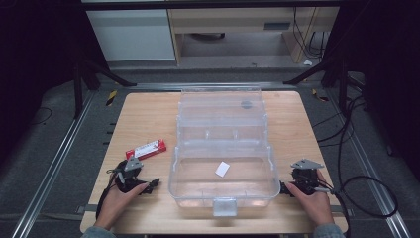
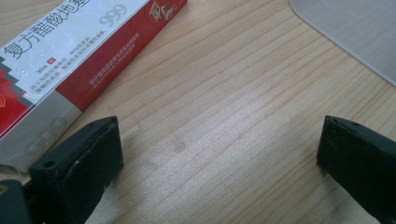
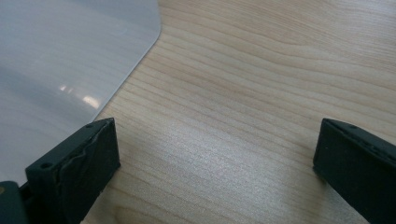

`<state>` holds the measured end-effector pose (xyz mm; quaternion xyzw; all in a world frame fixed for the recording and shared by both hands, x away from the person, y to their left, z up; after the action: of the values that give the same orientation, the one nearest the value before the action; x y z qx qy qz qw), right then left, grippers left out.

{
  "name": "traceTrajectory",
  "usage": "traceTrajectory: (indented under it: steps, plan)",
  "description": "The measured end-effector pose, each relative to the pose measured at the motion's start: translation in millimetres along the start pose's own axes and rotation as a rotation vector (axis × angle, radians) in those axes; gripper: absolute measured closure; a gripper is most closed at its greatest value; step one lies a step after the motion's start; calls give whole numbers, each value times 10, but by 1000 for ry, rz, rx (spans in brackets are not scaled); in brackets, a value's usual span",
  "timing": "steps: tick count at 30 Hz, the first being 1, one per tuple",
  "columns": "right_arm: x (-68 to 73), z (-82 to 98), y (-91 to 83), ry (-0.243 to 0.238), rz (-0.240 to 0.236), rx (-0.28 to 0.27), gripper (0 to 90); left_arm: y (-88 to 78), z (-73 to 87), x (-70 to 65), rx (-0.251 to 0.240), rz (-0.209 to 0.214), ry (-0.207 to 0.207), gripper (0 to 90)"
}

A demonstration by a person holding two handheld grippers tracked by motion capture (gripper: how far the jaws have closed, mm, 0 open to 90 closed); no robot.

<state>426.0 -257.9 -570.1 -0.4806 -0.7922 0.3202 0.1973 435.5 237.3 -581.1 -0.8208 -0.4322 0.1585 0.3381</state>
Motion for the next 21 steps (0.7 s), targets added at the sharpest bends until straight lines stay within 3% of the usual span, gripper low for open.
traceTrajectory:
  steps: [6, 10, 12, 17, 18, 21]
  plan:
    - [3, 0, 0, 2, 0, 0, 7, -63, 14, 35, 2, 4, 21, 37]
    - [6, 1, -1, -1, -2, 0, 8, -146, -28, 118, -13, -20, 31, 38]
    - [8, 1, -2, -3, -3, 1, 10, -220, -92, 209, -28, -57, 40, 47]
    - [9, 1, -2, -5, -3, 1, 10, -315, -180, 386, -28, -97, 48, 55]
    - [9, 1, -2, -5, -3, 1, 10, -338, -186, 505, -10, -120, 47, 58]
    - [9, 1, -2, -5, -3, 1, 10, -339, -170, 619, 12, -132, 52, 57]
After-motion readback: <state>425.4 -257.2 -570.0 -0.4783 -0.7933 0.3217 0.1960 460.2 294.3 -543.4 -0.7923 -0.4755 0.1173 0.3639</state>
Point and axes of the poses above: each handheld gripper's, and its own axes: y roughly forward along the jaws, z roughly out of its underside, x roughly to its left, the point moved 9 cm from there along y, roughly forward along the jaws, and after that the axes turned 3 degrees about -z, right-handed, at the moved point
